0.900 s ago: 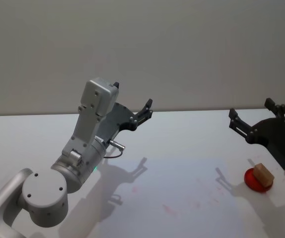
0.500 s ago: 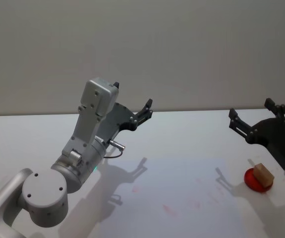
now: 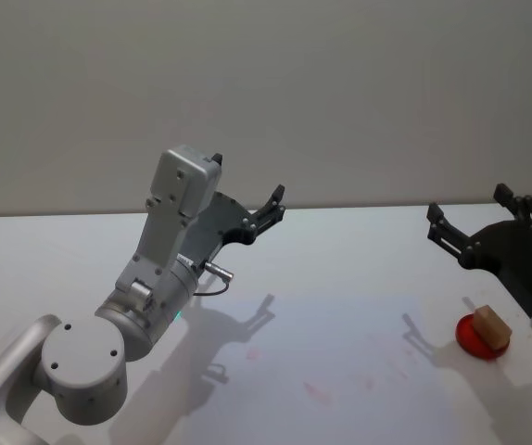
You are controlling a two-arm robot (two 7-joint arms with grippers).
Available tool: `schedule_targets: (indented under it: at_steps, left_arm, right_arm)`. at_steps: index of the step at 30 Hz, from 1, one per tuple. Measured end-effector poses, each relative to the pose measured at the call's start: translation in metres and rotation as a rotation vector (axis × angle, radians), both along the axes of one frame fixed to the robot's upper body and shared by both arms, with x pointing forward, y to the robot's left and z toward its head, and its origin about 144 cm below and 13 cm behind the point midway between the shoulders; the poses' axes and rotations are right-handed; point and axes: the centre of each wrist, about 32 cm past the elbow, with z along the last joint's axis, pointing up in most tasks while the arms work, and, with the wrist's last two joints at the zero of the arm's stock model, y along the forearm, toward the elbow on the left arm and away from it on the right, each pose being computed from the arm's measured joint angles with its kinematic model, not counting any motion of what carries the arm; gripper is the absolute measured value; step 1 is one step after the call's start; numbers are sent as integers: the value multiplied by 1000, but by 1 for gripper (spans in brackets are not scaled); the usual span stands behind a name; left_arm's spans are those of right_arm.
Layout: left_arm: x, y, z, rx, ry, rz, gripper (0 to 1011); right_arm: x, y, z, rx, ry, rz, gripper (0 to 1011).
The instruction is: Use the one hand to pick up the stamp and affix it onto the A4 paper.
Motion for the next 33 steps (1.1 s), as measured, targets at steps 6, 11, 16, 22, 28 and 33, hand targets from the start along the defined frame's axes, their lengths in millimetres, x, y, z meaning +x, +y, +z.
schedule_targets:
  at_steps: [6,11,16,22,28,33]
  left_arm:
    - [0,0,0,0,0,0,1001]
    - [0,0,0,0,0,0,1001]
    - [0,0,0,0,0,0,1001]
    - [0,0,0,0,0,0,1001]
    - [0,0,0,0,0,0,1001]
    - [0,0,0,0,0,0,1001]
  right_arm:
    - [0,0,0,0,0,0,1001]
    - [0,0,0,0,0,0,1001]
    - [0,0,0,0,0,0,1001]
    - [0,0,0,0,0,0,1001]
    - [-1,-3,0,-4,-3,2,1001]
    - [-3,-9,-2,-13,0,3,1001]
